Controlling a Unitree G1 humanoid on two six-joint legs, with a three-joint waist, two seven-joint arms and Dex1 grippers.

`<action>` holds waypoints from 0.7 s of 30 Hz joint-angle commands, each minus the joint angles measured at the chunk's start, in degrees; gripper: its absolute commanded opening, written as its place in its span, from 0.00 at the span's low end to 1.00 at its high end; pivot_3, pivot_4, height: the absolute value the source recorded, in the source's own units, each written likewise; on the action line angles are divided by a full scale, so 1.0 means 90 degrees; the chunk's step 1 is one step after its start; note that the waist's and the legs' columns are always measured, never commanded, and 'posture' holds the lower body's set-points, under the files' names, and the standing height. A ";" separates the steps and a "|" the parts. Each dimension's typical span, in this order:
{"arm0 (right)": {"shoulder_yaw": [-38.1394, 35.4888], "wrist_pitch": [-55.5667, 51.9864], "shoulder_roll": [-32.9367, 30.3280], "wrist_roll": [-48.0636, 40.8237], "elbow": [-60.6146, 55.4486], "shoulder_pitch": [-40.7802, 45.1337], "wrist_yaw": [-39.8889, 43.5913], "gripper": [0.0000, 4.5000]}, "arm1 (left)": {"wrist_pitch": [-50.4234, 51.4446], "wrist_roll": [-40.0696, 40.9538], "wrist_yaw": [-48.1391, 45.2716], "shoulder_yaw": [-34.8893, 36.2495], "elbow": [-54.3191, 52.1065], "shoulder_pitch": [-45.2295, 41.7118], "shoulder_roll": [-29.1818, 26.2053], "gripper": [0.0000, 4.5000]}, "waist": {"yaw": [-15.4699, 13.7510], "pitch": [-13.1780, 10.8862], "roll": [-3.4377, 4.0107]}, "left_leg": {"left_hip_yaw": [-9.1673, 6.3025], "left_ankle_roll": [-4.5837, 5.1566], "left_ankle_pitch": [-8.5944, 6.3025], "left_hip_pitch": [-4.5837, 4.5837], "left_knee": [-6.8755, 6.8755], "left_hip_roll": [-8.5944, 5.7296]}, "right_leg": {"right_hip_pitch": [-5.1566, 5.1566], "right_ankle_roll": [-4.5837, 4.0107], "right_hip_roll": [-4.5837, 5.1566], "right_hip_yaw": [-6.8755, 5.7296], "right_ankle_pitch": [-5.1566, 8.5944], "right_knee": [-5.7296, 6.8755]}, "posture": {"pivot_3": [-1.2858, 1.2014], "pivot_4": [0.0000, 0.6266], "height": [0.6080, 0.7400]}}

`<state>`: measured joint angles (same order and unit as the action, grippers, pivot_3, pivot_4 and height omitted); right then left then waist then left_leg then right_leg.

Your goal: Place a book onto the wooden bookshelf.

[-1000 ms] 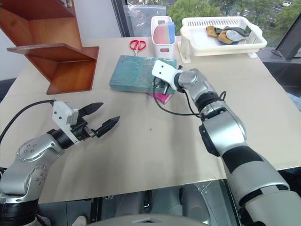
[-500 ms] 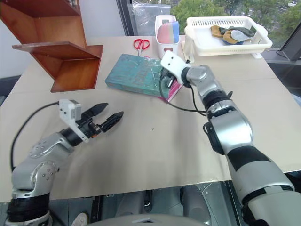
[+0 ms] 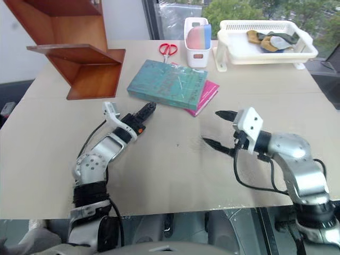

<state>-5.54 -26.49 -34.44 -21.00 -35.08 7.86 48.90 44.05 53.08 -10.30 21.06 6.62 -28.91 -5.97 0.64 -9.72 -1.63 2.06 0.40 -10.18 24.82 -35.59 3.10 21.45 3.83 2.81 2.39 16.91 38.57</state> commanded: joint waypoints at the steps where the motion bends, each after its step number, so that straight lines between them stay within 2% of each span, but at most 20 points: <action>1: -0.0207 -0.0427 -0.0050 -0.0039 -0.0703 -0.0184 -0.0623 0.99 | -0.0164 0.0099 -0.0216 0.0111 0.0855 -0.0628 0.0170 1.00 | 0.0030 0.0000 -0.0003 | -0.0009 0.0000 0.0000 -0.0003 -0.0007 0.0000 | -0.0003 0.0000 -0.0007 0.0002 0.0000 0.0000 | 0.52 0.24 1.00; 6: -0.0202 -0.0620 -0.0061 0.0089 -0.0888 -0.0037 -0.1201 0.99 | -0.0533 0.0106 -0.0248 0.0471 0.2408 -0.1632 0.0505 1.00 | 0.0005 -0.0001 -0.0006 | -0.0024 0.0001 -0.0001 0.0013 -0.0045 -0.0005 | -0.0001 0.0000 -0.0013 0.0007 -0.0002 0.0009 | 0.52 0.24 1.00; 10: -0.0185 -0.0714 -0.0111 0.0137 -0.0970 0.0049 -0.1479 0.99 | -0.0832 0.0243 -0.0283 0.0878 0.3189 -0.2098 0.0720 1.00 | -0.0007 -0.0002 -0.0006 | -0.0035 0.0004 -0.0002 0.0043 -0.0045 -0.0008 | 0.0018 0.0001 -0.0013 0.0000 -0.0002 0.0003 | 0.52 0.24 1.00; 15: -0.0285 -0.0800 -0.0244 0.0016 -0.1042 0.0068 -0.1552 0.99 | -0.0916 0.0502 -0.0138 0.1294 0.3217 -0.2042 0.0921 1.00 | -0.0003 -0.0002 -0.0006 | -0.0070 0.0003 -0.0002 0.0086 -0.0049 -0.0012 | 0.0032 0.0001 -0.0013 -0.0033 -0.0002 -0.0013 | 0.52 0.24 1.00; 21: -0.0282 -0.0777 -0.0226 -0.0149 -0.0973 0.0172 -0.1624 0.99 | -0.1003 0.0867 0.0289 0.1665 0.2775 -0.1749 0.1146 1.00 | 0.0012 0.0000 -0.0003 | -0.0082 0.0002 -0.0002 0.0089 -0.0052 -0.0013 | 0.0028 0.0001 -0.0011 -0.0046 -0.0002 -0.0017 | 0.52 0.24 1.00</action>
<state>-5.75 -33.76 -36.41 -21.16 -41.91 8.32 34.88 35.53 58.98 -9.03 34.48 33.22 -46.07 3.76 0.75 -9.72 -1.66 1.31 0.42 -10.20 25.62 -36.06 2.99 21.70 3.84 2.71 1.97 16.89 38.43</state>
